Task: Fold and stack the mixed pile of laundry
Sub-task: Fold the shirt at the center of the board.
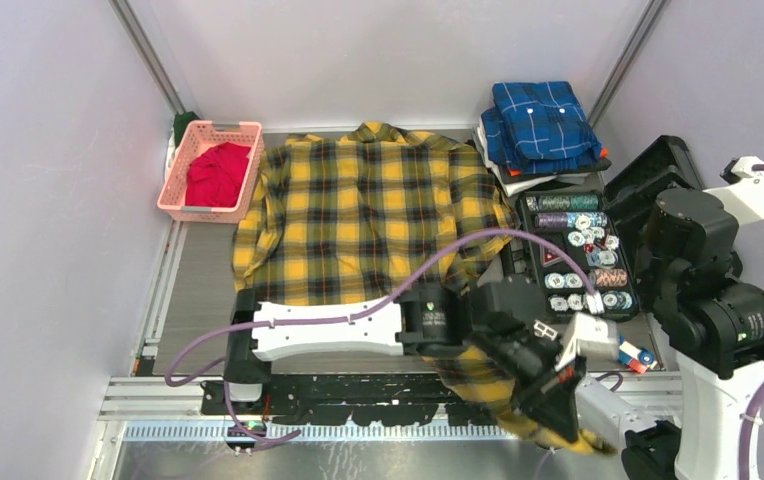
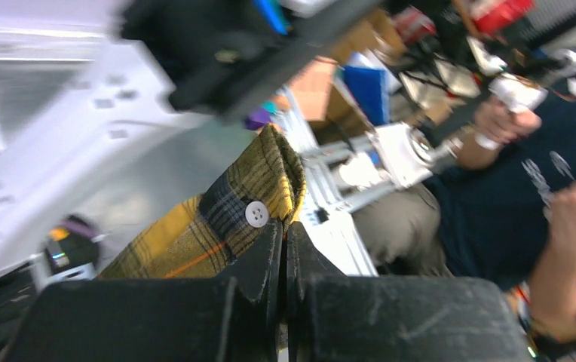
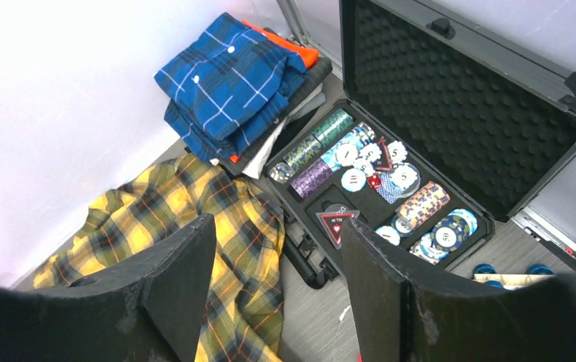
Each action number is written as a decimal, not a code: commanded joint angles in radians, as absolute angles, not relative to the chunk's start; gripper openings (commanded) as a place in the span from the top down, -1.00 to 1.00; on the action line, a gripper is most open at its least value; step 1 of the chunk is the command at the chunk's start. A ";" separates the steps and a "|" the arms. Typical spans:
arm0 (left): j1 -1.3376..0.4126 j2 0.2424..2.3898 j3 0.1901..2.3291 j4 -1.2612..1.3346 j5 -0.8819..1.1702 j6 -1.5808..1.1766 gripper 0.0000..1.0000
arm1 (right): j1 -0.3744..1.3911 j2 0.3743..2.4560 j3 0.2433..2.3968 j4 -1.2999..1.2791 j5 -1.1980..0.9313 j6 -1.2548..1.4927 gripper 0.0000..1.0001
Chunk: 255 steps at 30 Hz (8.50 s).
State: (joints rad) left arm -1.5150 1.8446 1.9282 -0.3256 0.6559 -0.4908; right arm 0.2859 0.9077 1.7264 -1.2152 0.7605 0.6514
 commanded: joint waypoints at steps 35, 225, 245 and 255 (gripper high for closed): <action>-1.508 1.443 1.371 -0.032 0.689 -0.529 1.00 | 0.528 1.537 1.022 -0.850 0.276 0.815 0.63; -0.252 1.799 1.212 -0.563 -0.401 -0.418 0.81 | 0.096 1.163 0.664 -0.640 0.077 0.753 0.99; 0.041 1.680 1.189 -0.656 -0.522 -0.524 -0.61 | 0.096 1.188 0.674 -0.637 0.073 0.747 0.99; -0.175 1.289 1.019 -0.771 -0.470 -0.585 -0.98 | 0.106 1.078 0.764 -0.708 0.031 0.700 -0.07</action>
